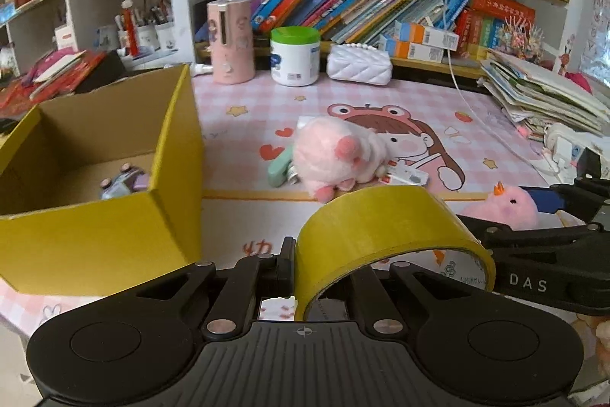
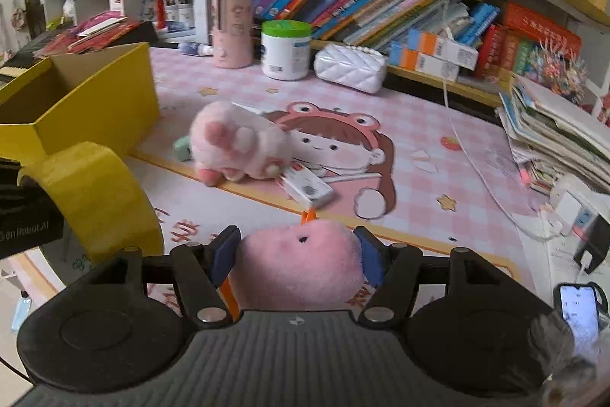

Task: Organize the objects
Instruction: 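Carry the tape roll and the chick in both tools over the yellow box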

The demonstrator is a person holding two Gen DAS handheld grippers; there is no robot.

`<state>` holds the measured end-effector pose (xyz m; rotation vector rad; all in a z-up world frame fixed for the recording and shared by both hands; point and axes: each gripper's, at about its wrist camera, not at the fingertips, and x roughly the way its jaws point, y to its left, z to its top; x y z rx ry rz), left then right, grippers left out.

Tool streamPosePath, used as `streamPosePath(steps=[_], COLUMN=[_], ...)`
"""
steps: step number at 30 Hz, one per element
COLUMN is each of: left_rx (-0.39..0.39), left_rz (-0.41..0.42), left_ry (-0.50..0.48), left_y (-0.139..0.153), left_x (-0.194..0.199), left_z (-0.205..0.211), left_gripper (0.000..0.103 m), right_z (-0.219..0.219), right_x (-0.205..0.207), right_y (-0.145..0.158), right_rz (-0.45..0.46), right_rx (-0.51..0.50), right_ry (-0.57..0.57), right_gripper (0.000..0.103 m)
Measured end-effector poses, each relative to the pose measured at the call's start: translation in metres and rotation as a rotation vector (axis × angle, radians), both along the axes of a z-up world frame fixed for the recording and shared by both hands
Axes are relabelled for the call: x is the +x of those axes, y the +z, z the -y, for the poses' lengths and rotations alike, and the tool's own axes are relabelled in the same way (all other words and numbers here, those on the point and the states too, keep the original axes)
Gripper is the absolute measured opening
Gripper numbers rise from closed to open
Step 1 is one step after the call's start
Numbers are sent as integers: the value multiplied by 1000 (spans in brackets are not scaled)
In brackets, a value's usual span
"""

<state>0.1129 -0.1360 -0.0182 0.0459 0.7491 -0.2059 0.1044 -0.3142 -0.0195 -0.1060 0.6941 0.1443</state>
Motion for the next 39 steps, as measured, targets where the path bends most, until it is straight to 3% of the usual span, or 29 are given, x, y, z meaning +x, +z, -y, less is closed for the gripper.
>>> streamPosePath(steps=[21,32,39], left_rx=[-85,-106,-83], left_rz=[47,10,14], left_ry=[8,62,96], left_y=[14,6,8], left_x=[-62,-112,-138], left_z=[-137,-217,-253], left_gripper=[6,6,6], right_z=[-123,-209,-244], right_x=[-71,-122,-143], right_y=[26,16,9], right_rz=[67,23,-13], right_rx=[-53,-81,-24], right_ry=[-12,69,94], right_gripper=[62,62,62])
